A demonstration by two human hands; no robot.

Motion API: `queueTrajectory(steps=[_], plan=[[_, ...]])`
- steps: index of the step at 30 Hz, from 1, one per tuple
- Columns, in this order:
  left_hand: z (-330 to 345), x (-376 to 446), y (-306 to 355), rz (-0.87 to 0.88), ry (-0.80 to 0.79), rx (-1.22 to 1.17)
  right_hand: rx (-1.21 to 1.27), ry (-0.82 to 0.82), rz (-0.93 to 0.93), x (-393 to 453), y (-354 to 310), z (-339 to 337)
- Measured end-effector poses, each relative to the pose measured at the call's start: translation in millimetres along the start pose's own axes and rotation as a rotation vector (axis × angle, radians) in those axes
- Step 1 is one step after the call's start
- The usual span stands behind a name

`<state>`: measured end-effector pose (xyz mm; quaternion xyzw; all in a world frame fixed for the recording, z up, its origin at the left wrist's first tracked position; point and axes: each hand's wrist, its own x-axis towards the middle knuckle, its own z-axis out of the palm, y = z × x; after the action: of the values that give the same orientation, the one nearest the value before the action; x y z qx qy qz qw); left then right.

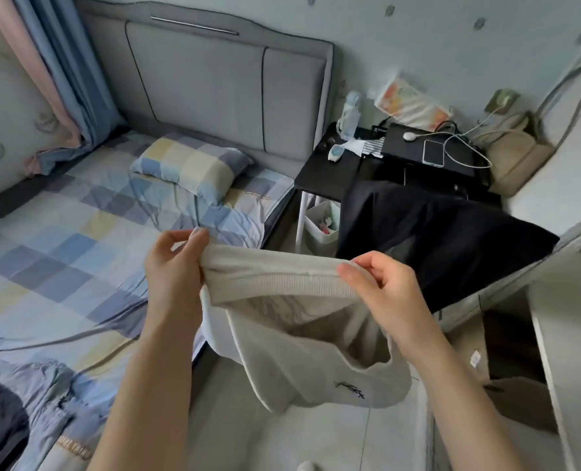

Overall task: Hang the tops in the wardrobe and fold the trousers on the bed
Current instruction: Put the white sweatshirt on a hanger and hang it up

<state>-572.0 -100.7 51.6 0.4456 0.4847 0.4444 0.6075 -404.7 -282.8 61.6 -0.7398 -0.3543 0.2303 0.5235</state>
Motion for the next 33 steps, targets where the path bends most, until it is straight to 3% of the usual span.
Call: queueTrajectory(steps=[4, 7, 12, 15, 19, 22, 25, 28, 30, 31, 33], plan=[[32.9, -1.4, -5.2, -0.034, -0.003, 0.02, -0.234, -0.151, -0.027, -2.0, 9.9, -28.1], [54.0, -0.3, -7.5, -0.014, -0.073, 0.061, -0.368, 0.025, -0.163, 2.3, 14.3, -40.7], [103.0, -26.8, -22.3, -0.089, -0.599, 0.257, -0.131, 0.173, -0.158, 26.9, -7.2, -65.2], [139.9, -33.0, -36.8, -0.068, -0.897, 0.463, -0.148, 0.207, -0.164, 44.6, -28.1, -76.0], [178.2, -19.1, -46.4, 0.248, -0.796, 0.714, -0.278, 0.276, -0.118, 58.6, -44.0, -91.3], [199.8, 14.2, -30.3, 0.237, -0.853, 0.705, -0.343, 0.449, -0.072, 64.5, -43.7, -113.3], [221.9, 41.1, -4.8, 0.15, -0.947, 0.65, -0.644, 0.578, -0.035, 63.9, -20.2, -131.9], [241.4, 53.0, 14.8, -0.02, -1.057, 0.501, -1.019, 0.635, 0.168, 52.8, 22.3, -149.1], [254.8, 57.1, 19.9, -0.06, -1.21, 0.479, -1.054, 0.663, 0.443, 41.1, 49.8, -156.6], [262.1, 57.6, 21.2, -0.049, -1.265, 0.491, -0.955, 0.668, 0.606, 34.8, 59.4, -156.7], [272.8, 57.2, 18.9, -0.044, -1.313, 0.509, -0.489, 0.697, 0.862, 25.6, 66.8, -149.4]])
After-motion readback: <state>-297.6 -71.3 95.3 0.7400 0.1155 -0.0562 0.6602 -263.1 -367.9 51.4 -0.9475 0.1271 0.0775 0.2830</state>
